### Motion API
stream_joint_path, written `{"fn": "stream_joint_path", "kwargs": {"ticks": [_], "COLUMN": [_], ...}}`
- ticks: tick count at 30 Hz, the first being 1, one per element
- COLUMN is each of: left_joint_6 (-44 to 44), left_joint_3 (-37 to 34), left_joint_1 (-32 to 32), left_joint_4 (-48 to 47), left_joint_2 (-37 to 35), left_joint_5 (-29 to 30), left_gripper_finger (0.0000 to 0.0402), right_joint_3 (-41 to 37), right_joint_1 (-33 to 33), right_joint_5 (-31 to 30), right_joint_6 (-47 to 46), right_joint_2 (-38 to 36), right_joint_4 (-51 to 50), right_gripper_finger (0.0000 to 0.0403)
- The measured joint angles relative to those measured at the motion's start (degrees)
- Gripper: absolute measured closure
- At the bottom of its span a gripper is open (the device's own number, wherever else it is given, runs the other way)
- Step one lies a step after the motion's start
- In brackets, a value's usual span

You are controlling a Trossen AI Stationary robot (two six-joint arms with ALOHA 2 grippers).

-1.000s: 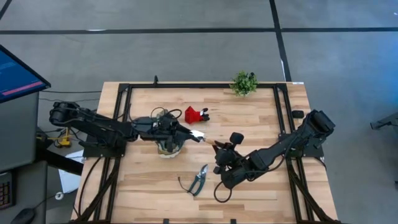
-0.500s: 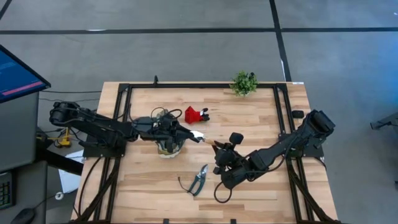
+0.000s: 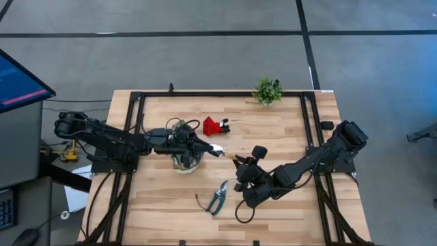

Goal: Pick & Place Garden tools in Gardening bag
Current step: Put the brown trowel into the green gardening bag

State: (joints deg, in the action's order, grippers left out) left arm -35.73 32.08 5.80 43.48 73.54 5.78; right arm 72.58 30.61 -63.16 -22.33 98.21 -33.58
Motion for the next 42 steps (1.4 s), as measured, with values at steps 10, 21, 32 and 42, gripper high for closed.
{"fn": "stream_joint_path", "kwargs": {"ticks": [10, 21, 32, 42], "left_joint_6": [2.84, 6.54, 7.02, 7.26], "left_joint_3": [0.0, 0.0, -0.04, -0.04], "left_joint_1": [0.0, 0.02, 0.0, 0.34], "left_joint_4": [0.04, 0.07, -5.86, -29.94], "left_joint_2": [0.01, -0.42, -5.69, -23.15], "left_joint_5": [-1.73, -3.08, -8.28, -8.69], "left_gripper_finger": [0.0398, 0.0399, 0.0399, 0.0399], "right_joint_3": [0.0, -0.08, -0.03, -0.02], "right_joint_1": [0.0, 1.14, 4.4, 9.01], "right_joint_5": [0.06, 0.21, 0.34, 3.17], "right_joint_6": [0.27, 1.29, 1.75, -11.86], "right_joint_2": [0.0, -0.37, -4.48, -7.82], "right_joint_4": [0.0, -1.37, -3.65, -16.1], "right_gripper_finger": [0.0332, 0.0275, 0.0257, 0.0285]}}
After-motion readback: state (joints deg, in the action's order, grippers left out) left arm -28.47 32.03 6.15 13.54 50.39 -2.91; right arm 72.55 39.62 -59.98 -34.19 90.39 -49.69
